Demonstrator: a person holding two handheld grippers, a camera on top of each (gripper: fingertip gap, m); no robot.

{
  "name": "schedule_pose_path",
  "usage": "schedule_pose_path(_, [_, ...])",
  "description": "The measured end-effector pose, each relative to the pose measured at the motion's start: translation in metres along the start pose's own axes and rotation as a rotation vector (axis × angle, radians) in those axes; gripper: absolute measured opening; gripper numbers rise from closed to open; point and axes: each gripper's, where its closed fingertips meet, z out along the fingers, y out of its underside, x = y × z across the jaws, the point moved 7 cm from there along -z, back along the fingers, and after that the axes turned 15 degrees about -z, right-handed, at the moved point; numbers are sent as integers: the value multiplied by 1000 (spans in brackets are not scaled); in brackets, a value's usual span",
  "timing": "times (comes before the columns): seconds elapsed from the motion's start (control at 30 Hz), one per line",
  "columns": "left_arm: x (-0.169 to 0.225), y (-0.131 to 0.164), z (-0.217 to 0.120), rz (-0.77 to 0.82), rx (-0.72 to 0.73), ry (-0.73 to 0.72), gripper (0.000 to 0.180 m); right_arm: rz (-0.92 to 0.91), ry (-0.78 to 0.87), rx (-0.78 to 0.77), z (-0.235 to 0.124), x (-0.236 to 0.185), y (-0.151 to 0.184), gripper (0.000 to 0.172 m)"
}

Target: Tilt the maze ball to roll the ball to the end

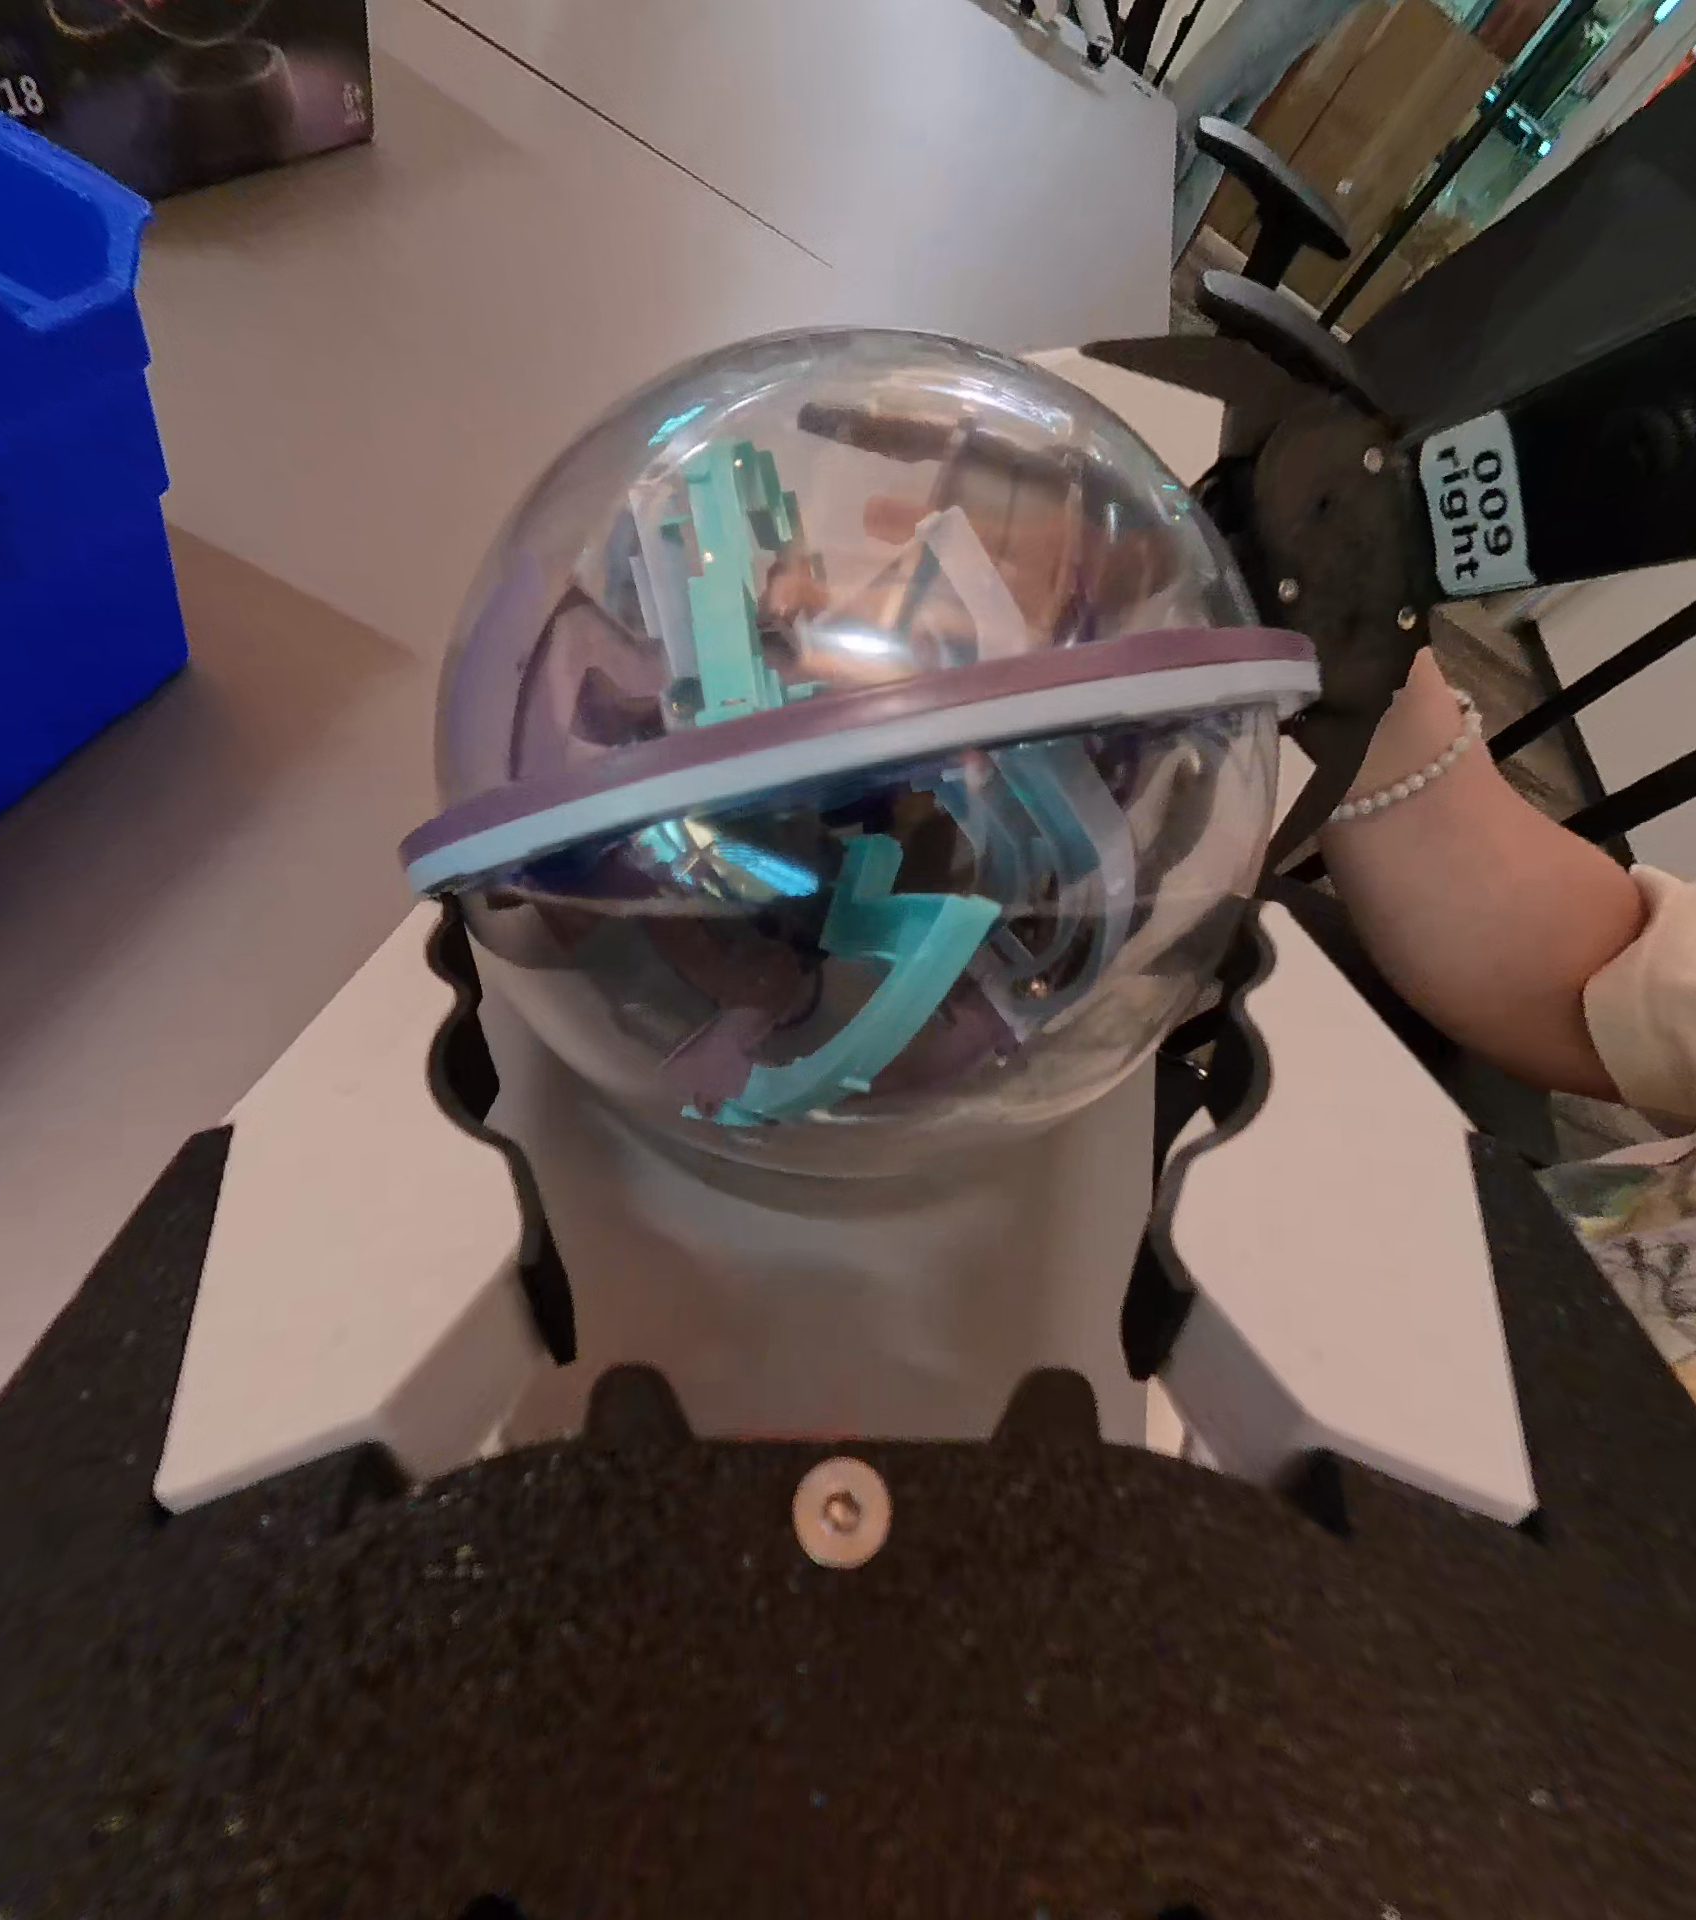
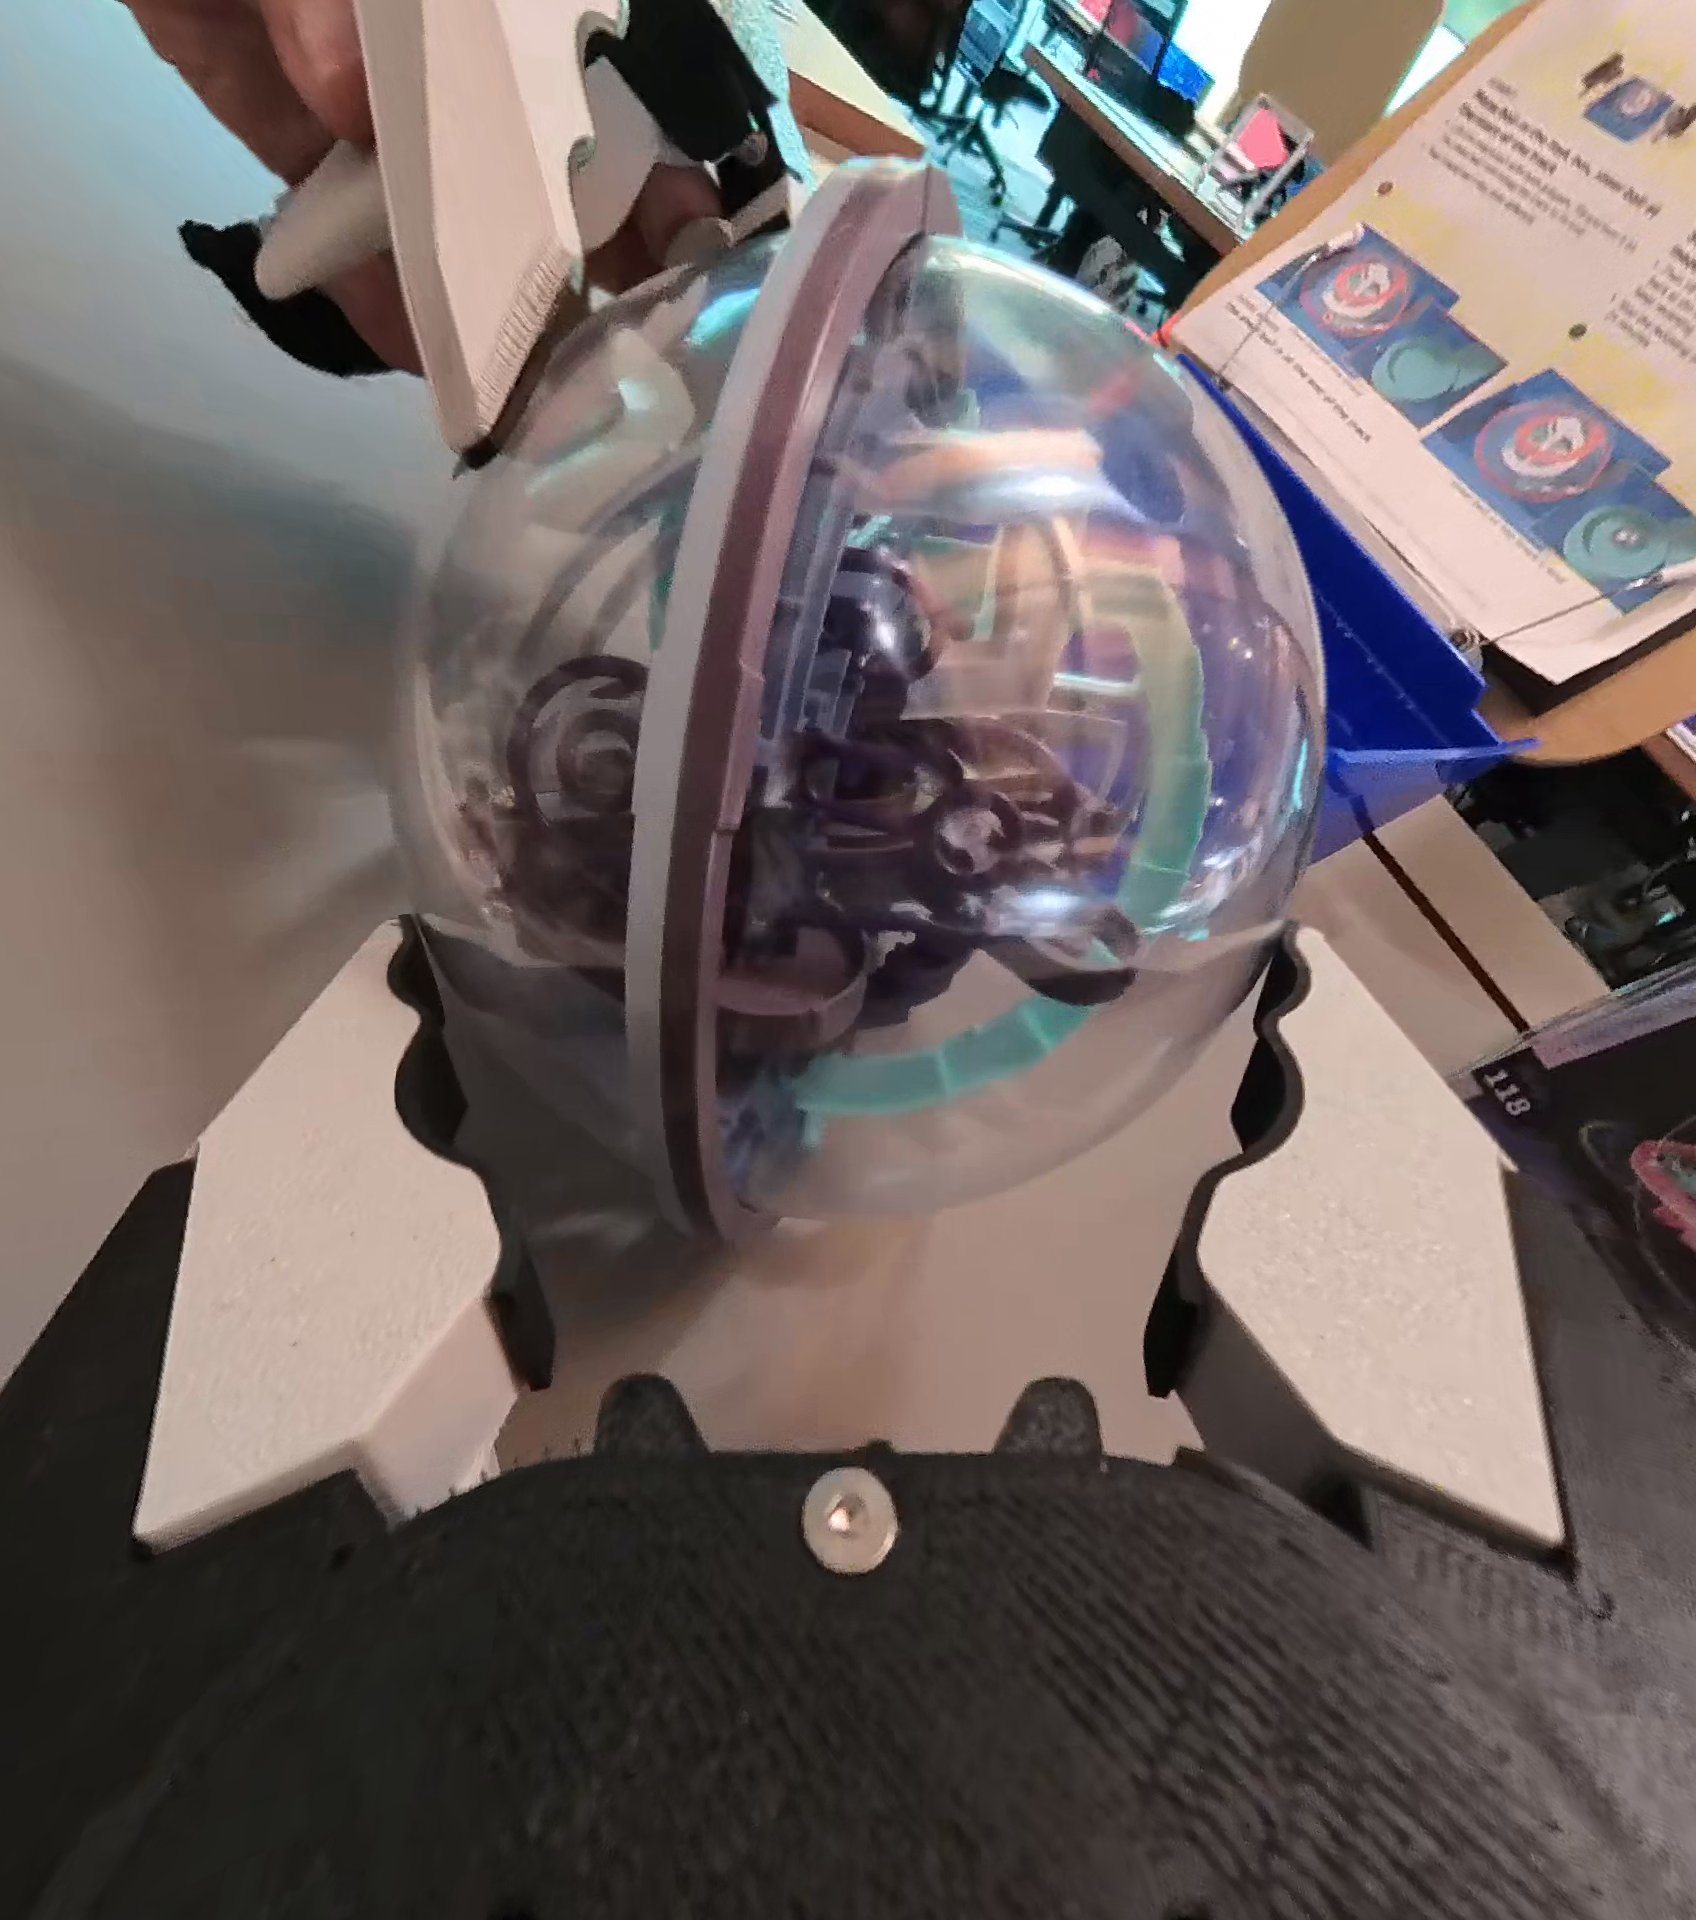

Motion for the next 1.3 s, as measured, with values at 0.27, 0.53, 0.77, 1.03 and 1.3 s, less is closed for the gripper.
schedule_pose_path(0.27, [-1,-9,2,-37,-12,2,138,39,17,-30,1,2,1,150])
schedule_pose_path(0.53, [2,-17,2,-39,3,-24,138,7,6,-74,-3,1,2,142])
schedule_pose_path(0.77, [9,-23,2,15,-42,-118,138,-8,5,-108,-2,0,5,141])
schedule_pose_path(1.03, [15,-32,7,5,-125,-193,139,20,19,-128,-2,3,11,139])
schedule_pose_path(1.3, [21,-40,14,45,-126,-224,139,13,2,-191,-8,4,22,134])
